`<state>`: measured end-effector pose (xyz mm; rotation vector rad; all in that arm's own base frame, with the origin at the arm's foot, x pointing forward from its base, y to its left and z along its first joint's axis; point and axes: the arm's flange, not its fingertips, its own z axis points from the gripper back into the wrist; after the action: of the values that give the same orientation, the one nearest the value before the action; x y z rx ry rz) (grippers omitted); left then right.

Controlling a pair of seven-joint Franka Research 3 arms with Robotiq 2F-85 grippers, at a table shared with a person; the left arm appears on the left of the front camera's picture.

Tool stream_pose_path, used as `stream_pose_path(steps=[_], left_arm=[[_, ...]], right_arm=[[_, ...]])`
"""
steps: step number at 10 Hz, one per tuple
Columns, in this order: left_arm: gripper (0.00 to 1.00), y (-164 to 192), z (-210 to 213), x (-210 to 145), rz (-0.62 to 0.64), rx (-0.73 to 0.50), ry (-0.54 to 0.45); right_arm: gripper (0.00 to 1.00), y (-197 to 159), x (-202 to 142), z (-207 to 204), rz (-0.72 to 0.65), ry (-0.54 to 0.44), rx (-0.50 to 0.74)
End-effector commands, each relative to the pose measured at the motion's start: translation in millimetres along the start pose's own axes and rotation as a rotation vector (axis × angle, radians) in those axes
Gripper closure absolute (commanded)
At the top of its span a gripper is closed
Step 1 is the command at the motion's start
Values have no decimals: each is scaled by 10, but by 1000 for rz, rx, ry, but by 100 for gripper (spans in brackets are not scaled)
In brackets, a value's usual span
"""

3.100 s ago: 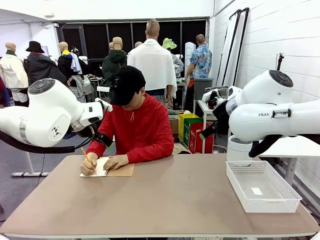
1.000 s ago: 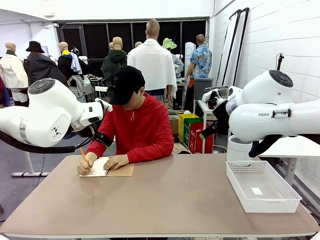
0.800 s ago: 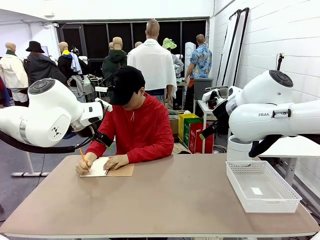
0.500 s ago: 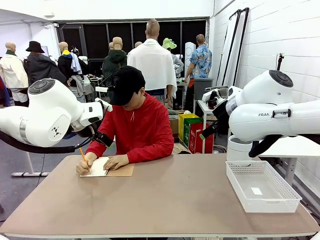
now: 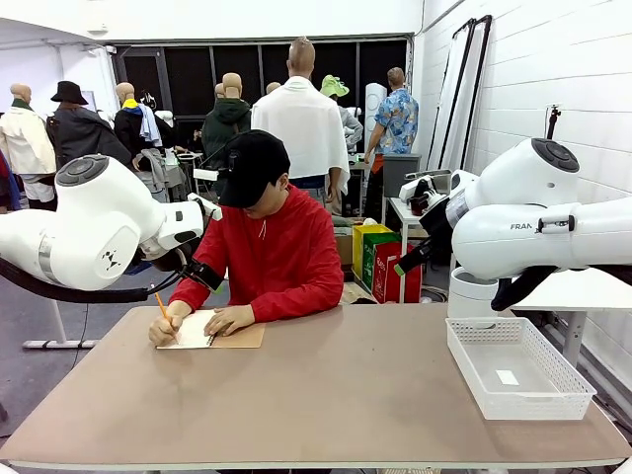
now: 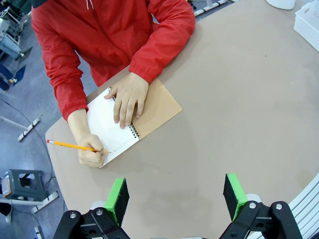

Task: Sort the paper based on its condition.
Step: If a person hands you a paper, place it in the Organizing basket , and if it's crumpled, put it in the Trash can.

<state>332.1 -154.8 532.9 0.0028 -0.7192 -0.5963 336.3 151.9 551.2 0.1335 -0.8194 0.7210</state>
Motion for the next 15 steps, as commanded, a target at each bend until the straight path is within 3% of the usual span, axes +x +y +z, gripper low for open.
stream_pose_path(steps=[1,15], left_arm=[[0,1,4,-1,0,1,1],[0,1,4,-1,0,1,1]], right_arm=[[0,-5,-11,0,-2,2,4],[0,-5,-11,0,-2,2,4]])
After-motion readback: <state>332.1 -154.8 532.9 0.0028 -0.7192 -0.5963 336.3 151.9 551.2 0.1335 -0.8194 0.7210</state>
